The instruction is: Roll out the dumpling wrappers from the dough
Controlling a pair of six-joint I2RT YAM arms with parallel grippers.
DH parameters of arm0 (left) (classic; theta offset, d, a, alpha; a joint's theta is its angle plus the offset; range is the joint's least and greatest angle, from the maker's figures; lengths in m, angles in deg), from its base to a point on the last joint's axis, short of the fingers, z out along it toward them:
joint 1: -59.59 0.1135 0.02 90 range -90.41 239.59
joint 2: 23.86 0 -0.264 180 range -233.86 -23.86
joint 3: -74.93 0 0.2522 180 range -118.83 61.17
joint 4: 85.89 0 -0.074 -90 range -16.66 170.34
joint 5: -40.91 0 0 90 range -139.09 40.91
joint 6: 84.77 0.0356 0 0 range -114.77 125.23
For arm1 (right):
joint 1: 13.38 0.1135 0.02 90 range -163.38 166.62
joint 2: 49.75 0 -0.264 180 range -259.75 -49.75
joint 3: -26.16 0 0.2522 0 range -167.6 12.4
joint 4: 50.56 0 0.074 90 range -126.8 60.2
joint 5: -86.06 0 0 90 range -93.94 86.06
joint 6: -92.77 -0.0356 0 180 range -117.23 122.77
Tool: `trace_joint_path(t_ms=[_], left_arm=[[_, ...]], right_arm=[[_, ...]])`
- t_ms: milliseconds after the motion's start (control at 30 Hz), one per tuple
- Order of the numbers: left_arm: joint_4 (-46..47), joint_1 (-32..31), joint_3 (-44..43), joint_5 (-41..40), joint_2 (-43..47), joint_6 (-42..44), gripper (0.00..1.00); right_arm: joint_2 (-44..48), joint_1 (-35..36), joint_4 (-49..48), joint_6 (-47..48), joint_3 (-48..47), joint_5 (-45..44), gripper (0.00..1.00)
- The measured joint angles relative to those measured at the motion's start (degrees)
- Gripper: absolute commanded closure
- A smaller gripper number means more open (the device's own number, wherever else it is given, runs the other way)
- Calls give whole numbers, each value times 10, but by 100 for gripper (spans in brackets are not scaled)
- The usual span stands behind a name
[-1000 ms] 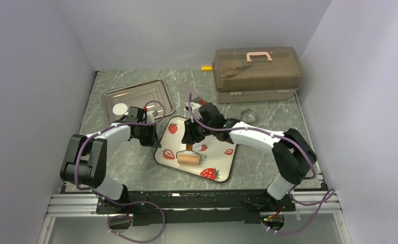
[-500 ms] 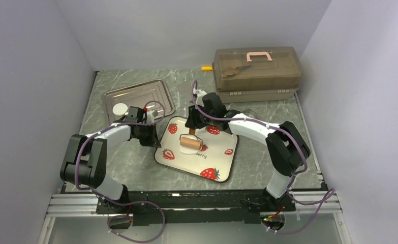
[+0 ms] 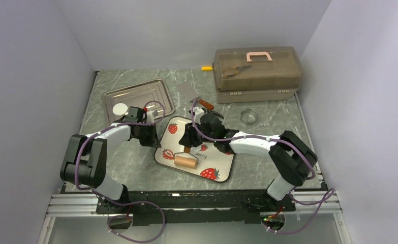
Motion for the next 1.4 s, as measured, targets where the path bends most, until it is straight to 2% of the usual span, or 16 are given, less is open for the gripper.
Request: trace_joint_path(t_ms=[100,333,500,733,800,1000,1133,1400], left_arm=[[0,0,0,1,0,0,100],[0,1,0,1,0,0,100],[0,1,0,1,0,0,100],[0,1,0,2,0,0,100],[0,1,0,2,0,0,100],[0,1,0,2,0,0,100],[0,1,0,2,0,0,100],[0,2,0,3,-1,0,100]], right_arm=[[0,-1,21,-5,-12,0,100],[5,-6,137,38,-83,24,100],[17,-36,143,43,-125,10,100],[-23,-53,126,62,-132,-83,100],[-47,-54,90,55,-125,-91,100],[-2,-28,-51,45,-10,-129,100],[14,-13,-103,20,35,-134,100],[21,8,-85,-1,35,-137,100]])
